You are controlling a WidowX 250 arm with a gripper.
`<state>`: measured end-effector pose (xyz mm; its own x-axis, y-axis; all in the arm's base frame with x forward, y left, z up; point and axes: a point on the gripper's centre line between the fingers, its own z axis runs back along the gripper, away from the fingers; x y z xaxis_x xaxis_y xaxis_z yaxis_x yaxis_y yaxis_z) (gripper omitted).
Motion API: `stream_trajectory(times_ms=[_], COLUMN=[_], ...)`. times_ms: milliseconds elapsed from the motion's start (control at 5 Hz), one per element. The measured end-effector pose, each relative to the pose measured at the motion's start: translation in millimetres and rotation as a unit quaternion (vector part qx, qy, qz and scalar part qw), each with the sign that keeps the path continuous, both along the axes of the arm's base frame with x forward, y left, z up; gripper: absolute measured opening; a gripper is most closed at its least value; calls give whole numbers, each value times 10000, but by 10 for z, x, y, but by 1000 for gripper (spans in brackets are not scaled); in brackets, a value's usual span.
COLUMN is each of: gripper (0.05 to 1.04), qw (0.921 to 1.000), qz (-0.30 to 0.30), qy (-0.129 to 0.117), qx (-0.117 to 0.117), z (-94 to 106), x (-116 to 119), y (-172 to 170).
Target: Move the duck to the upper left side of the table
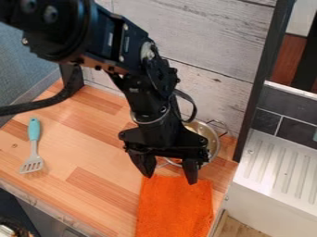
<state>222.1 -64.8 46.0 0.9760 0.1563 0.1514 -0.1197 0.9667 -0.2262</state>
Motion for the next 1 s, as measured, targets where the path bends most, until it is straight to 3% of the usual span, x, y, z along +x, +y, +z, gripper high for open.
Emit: stream_trajectory(times_ms=[200,400,1000], gripper=[1001,1001,1001], qw=[9999,9995,9962], qz=[26,208,701], qy=[104,41,-316], qx=[35,222,412], z=[-47,-73,-125], x=[-13,158,783], y=[9,60,163])
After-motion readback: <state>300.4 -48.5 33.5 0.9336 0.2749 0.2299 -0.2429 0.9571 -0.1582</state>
